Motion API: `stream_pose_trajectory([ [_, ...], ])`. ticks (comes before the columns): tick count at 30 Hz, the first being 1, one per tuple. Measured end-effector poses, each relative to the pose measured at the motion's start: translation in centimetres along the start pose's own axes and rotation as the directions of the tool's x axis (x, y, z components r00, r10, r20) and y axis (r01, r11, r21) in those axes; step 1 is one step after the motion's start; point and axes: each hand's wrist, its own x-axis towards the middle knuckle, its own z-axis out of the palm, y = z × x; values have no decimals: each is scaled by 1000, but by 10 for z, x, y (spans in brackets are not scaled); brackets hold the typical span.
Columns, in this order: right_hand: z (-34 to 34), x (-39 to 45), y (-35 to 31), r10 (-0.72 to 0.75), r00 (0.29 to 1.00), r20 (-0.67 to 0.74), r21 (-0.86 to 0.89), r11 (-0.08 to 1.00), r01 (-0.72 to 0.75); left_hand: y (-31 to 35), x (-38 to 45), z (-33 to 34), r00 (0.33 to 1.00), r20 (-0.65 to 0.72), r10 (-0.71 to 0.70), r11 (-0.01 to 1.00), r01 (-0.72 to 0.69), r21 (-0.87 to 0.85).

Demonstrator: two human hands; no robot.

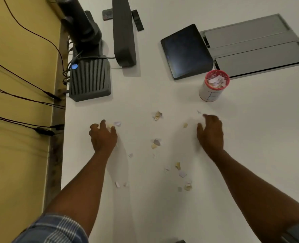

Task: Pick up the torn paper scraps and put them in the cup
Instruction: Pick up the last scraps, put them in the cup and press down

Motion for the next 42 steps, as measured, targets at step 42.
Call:
stream_pose_trajectory([
  [42, -2, -24, -19, -98, 963, 253, -15, 994, 106, 43, -122, 47, 784, 275, 556, 829, -547, -118],
])
